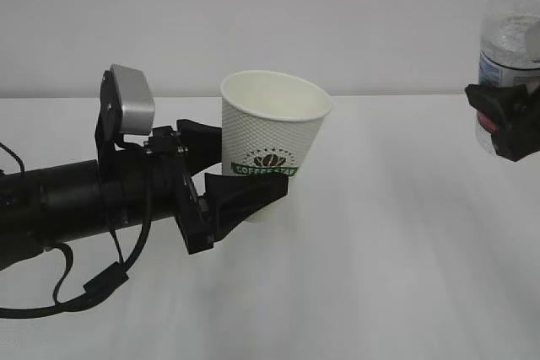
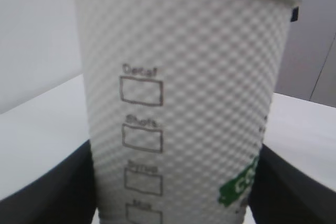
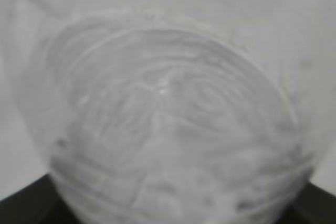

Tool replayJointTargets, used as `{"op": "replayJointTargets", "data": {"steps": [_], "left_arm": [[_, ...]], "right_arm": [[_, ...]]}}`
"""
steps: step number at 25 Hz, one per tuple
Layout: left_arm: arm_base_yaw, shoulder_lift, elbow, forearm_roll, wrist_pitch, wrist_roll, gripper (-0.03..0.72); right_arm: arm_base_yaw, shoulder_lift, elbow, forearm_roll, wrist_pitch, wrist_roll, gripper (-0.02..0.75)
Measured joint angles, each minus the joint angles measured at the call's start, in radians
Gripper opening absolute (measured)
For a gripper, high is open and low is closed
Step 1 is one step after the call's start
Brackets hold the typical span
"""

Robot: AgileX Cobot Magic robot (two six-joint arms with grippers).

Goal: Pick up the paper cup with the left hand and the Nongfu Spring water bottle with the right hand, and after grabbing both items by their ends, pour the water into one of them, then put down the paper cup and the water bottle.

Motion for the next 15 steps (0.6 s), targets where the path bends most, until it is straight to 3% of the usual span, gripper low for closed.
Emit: {"op": "replayJointTargets", "data": {"steps": [6, 15], "left_arm": [[-0.041, 0.0, 0.002, -0.001, 0.0, 0.0, 0.586], [-0.079, 0.0, 0.002, -0.002, 0.0, 0.0, 0.586]], "right_arm": [[0.048, -0.002, -0.047, -0.051, 0.056, 0.0, 0.53], [0.054, -0.002, -0.056, -0.112, 0.078, 0.0, 0.53]]}}
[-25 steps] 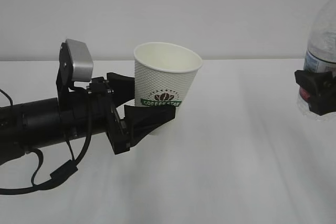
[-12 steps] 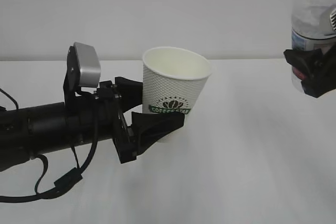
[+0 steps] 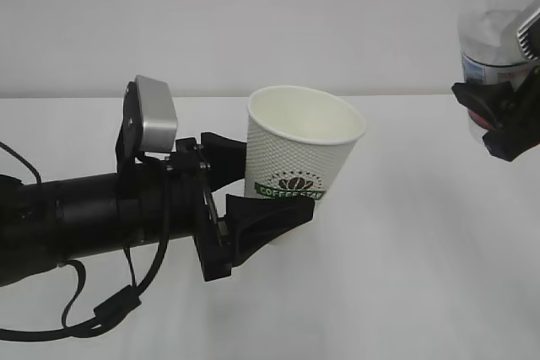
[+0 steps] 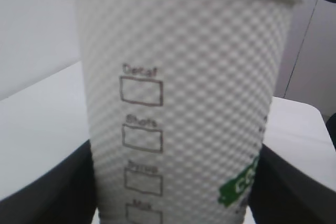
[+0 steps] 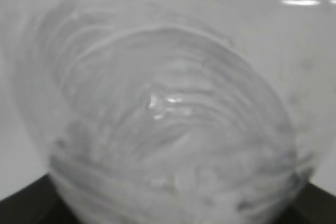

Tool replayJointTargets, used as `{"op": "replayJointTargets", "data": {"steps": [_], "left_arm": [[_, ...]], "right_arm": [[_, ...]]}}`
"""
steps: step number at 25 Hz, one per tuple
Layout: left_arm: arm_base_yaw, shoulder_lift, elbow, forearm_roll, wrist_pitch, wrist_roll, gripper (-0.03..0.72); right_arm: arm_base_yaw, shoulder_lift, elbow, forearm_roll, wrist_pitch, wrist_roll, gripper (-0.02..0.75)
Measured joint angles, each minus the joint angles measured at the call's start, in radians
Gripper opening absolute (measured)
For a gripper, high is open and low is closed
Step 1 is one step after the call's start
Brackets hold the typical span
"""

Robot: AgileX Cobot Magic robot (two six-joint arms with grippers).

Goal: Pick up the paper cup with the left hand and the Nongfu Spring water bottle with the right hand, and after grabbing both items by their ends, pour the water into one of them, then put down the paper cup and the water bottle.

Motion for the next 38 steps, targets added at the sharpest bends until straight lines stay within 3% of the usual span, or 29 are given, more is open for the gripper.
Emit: {"op": "replayJointTargets", "data": {"steps": [12, 27, 38], "left_arm": [[-0.01, 0.0, -0.007, 0.01, 0.0, 0.0, 0.586], [-0.01, 0.0, -0.007, 0.047, 0.0, 0.0, 0.585], [-0.01, 0.0, -0.007, 0.047, 0.0, 0.0, 0.579]], "right_arm": [[0.071, 0.0, -0.011, -0.073, 0.0, -0.002, 0.53], [0.074, 0.0, -0.098, -0.176, 0.005, -0.002, 0.53], [0.074, 0.0, -0.109, -0.395, -0.031, -0.002, 0.53]]}}
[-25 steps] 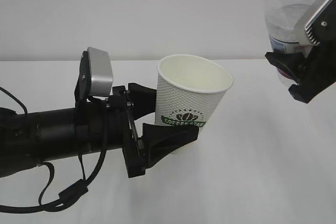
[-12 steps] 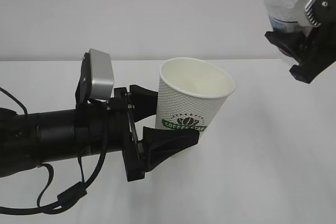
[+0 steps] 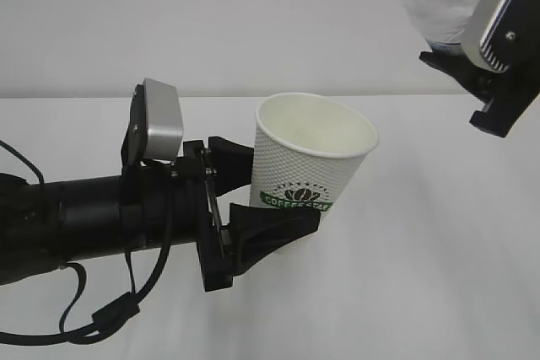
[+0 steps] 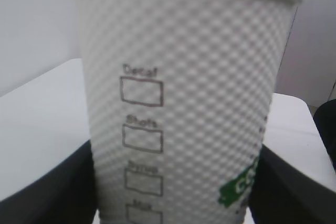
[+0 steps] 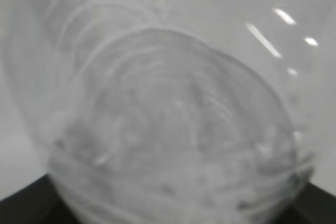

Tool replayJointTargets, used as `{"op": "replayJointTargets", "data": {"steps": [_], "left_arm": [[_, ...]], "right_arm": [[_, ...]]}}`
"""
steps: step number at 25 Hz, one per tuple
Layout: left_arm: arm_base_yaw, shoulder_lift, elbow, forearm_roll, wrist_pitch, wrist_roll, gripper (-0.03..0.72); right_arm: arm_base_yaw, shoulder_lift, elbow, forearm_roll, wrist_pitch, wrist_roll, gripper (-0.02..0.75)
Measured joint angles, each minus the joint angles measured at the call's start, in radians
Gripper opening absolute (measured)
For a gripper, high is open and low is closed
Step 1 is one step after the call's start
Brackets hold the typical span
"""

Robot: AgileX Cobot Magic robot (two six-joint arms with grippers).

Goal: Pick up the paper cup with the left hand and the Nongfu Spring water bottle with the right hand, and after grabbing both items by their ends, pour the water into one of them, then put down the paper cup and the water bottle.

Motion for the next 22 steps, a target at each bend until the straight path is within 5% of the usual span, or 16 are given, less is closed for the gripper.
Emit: {"op": "replayJointTargets", "data": {"steps": [22], "left_arm": [[-0.005, -0.012, -0.069, 0.088, 0.0, 0.0, 0.561]], "right_arm": [[0.0, 0.0, 0.0, -0.059, 0.0, 0.0, 0.53]]}}
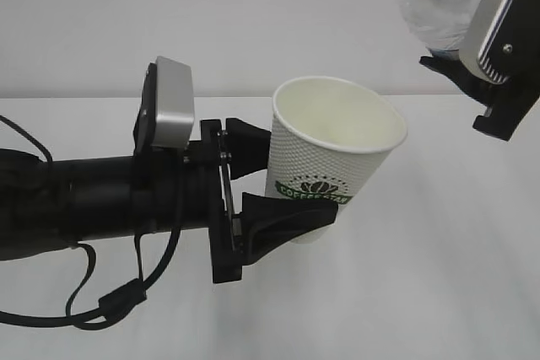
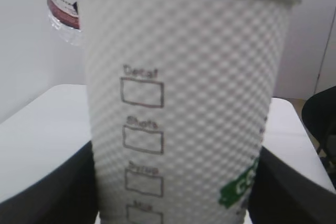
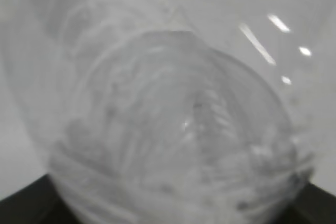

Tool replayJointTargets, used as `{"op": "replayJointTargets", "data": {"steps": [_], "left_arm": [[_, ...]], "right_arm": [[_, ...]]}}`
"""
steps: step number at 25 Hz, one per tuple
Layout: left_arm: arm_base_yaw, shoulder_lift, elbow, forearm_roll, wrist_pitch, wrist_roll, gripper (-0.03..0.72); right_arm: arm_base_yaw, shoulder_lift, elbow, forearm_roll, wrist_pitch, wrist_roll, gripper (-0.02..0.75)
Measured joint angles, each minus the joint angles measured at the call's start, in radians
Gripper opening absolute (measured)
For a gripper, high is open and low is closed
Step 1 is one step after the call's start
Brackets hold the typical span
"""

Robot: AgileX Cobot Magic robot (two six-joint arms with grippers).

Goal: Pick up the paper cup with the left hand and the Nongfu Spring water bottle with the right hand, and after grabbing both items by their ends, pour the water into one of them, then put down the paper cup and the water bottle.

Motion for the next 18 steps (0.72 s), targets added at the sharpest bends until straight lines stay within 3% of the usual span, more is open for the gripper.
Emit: {"op": "replayJointTargets", "data": {"steps": [6, 18], "left_arm": [[-0.051, 0.0, -0.003, 0.002, 0.0, 0.0, 0.558], [-0.055, 0.0, -0.004, -0.014, 0.0, 0.0, 0.552]], "right_arm": [[0.0, 0.0, 0.0, -0.003, 0.0, -0.032, 0.53], [0.0, 0.0, 0.0, -0.068, 0.031, -0.102, 0.53]]}}
